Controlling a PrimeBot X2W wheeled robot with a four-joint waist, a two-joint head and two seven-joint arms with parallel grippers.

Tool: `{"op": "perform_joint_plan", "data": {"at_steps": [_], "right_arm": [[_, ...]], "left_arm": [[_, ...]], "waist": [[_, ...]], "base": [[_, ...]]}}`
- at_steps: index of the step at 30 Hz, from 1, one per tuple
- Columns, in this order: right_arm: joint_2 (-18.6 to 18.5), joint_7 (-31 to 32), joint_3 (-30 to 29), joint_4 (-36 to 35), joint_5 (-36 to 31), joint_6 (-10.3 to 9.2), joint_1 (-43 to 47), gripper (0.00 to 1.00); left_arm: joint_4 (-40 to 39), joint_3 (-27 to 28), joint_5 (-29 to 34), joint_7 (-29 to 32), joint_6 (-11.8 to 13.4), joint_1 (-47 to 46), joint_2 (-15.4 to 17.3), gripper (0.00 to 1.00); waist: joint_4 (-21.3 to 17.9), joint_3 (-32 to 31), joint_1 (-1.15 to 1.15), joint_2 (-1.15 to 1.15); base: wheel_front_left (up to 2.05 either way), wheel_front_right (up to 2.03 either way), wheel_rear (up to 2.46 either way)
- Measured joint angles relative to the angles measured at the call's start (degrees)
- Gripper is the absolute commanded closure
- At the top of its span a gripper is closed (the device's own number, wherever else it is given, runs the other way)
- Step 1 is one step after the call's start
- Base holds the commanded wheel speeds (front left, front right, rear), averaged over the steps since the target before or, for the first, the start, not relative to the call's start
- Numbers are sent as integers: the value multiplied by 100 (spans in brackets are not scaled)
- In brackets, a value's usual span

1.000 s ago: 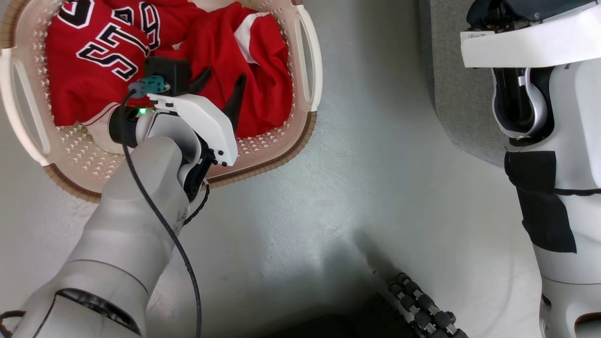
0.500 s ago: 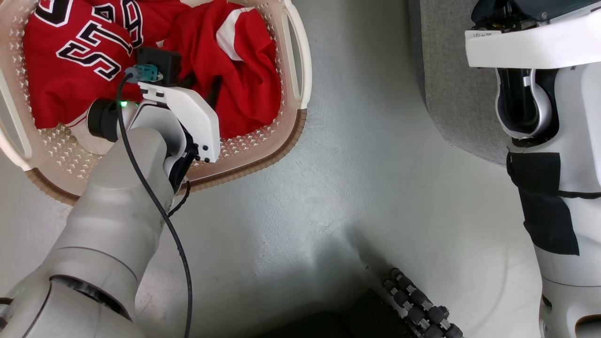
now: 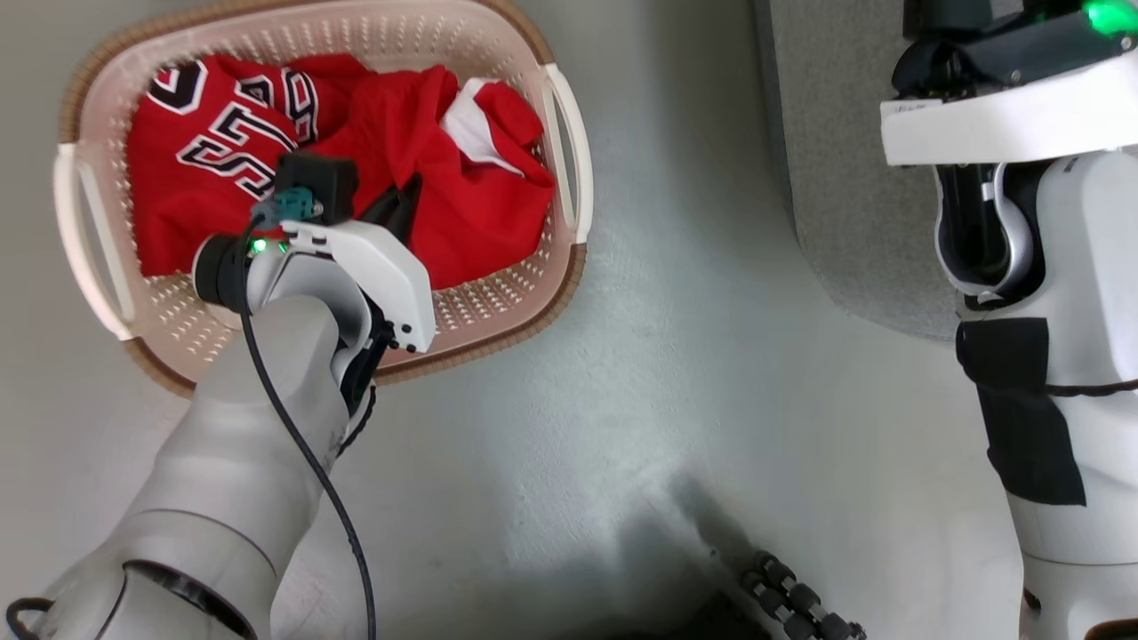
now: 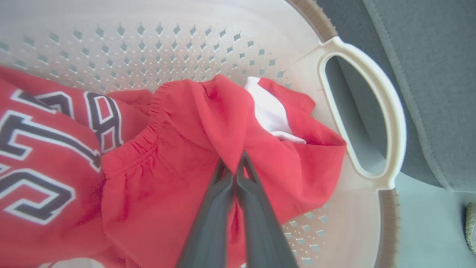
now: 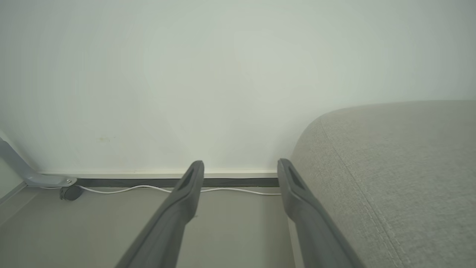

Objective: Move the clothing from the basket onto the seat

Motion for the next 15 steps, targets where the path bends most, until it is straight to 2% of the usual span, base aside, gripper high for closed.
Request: {"op": "perform_joint_plan", "data": {"at_steps": [8,15], "right_arm": [[0,0,-37,268,-281,0,424,0],[-1,1,-135,519,-444,0,817,0]], "left_arm": [[-553,375,-197,-69,0,439,105,100],[-1184,987,151,-68,2,1127,249,100]], "waist": [[195,-665,0,0],[420,-1349,0,0]], "base": [[0,0,0],[0,0,0]]}}
